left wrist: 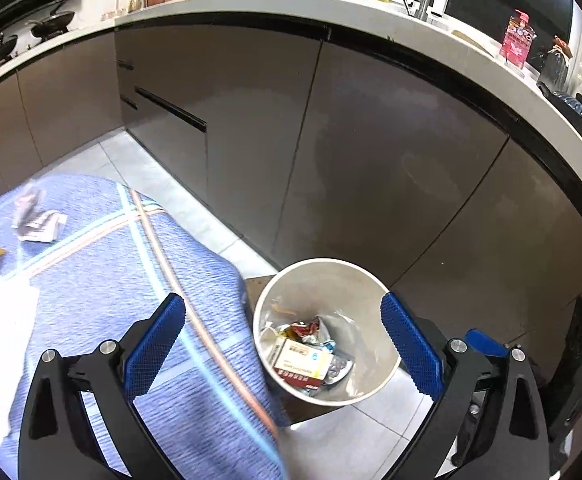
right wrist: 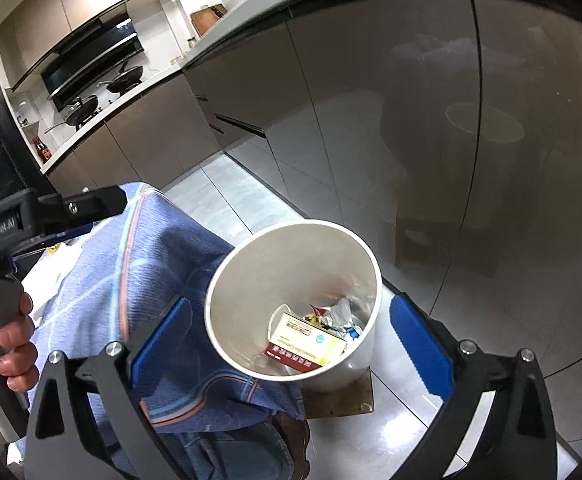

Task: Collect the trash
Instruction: 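Move both tools back over the table toward the paper bag and tissue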

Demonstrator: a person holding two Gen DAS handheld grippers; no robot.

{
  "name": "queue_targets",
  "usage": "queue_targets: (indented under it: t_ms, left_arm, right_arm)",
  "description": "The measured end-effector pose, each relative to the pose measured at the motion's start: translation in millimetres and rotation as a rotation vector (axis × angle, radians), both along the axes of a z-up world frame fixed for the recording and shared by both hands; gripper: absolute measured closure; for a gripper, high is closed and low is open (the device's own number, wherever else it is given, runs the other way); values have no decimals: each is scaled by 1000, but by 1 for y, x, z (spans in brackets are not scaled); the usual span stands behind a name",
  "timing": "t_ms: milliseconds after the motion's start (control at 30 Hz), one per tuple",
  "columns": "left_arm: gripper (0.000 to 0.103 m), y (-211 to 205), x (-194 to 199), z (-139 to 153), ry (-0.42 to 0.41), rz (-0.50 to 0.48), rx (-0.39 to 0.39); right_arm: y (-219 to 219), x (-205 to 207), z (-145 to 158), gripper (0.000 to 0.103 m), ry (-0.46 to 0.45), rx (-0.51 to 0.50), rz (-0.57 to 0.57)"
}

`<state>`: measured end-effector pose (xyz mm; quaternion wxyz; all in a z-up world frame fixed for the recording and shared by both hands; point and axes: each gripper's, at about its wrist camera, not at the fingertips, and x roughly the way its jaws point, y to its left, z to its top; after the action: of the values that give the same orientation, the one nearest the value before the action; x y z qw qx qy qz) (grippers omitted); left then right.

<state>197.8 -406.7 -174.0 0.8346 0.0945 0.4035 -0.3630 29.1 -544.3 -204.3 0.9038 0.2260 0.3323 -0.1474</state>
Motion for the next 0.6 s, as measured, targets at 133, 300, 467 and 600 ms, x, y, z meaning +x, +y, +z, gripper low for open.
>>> queue_targets:
  t_ms: [133, 300, 467, 600]
  left_arm:
    - [8, 30, -3, 23, -6, 36, -25]
    - [9, 79, -11, 50, -40, 116, -30]
    - [9, 130, -15, 72, -53, 202, -20]
    - [9, 175, -16, 77, -53, 273, -27]
  right_arm:
    - [13, -1, 23, 3, -33, -25, 26]
    - [42, 2, 55, 3, -73, -58, 82]
    - [79, 9, 83, 3, -95, -115, 145]
    - [108, 17, 99, 3, -106, -144, 192]
